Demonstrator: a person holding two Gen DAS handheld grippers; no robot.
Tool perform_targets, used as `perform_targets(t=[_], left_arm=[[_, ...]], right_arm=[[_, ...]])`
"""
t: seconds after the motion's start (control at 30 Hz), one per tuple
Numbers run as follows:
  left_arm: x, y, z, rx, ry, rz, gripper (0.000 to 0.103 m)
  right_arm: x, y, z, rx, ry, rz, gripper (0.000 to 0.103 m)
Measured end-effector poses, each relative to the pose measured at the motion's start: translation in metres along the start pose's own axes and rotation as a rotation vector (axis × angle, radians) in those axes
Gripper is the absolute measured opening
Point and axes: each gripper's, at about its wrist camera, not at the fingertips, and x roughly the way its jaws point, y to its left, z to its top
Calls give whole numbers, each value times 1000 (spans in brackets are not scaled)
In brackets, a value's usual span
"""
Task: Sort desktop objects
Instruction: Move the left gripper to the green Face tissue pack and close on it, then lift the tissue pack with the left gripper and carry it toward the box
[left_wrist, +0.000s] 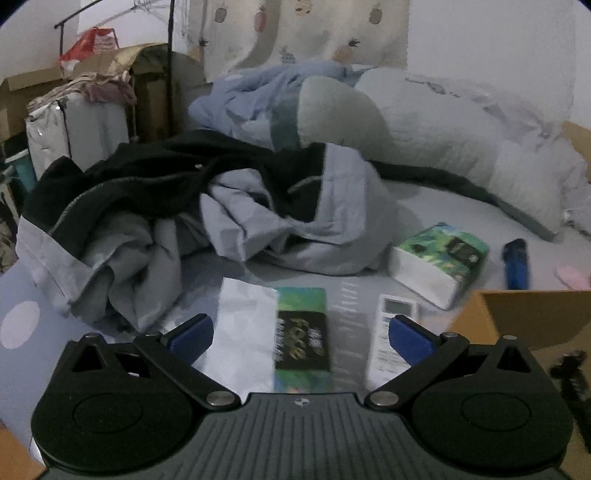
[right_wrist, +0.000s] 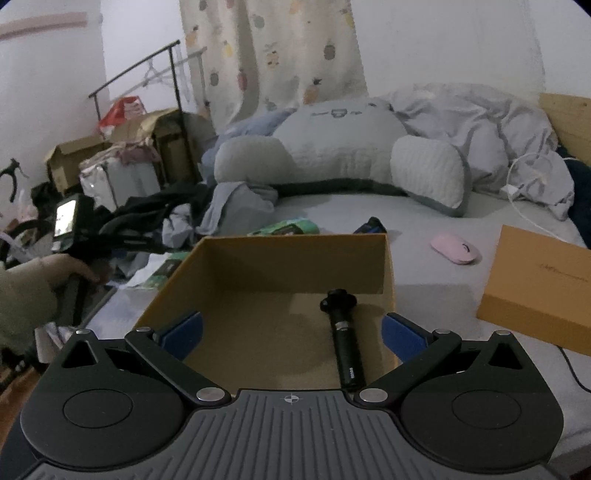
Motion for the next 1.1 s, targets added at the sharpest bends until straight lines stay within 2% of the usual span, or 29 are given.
perform_targets(t=[0.23,0.47,0.8,1.1], left_arm=[[35,7,-1,20,108,-45,103],[57,11,-8,21,148,-4,103],[74,13,-14,57,155,38,103],[86,20,-13,20,154,51,103]], right_arm=[[8,4,-6,-9,35,3,103],[11,5,-10,-10,49,5,103],[19,3,-19,-8,80,-6,103],[22,5,-22,-13,94,1,103]])
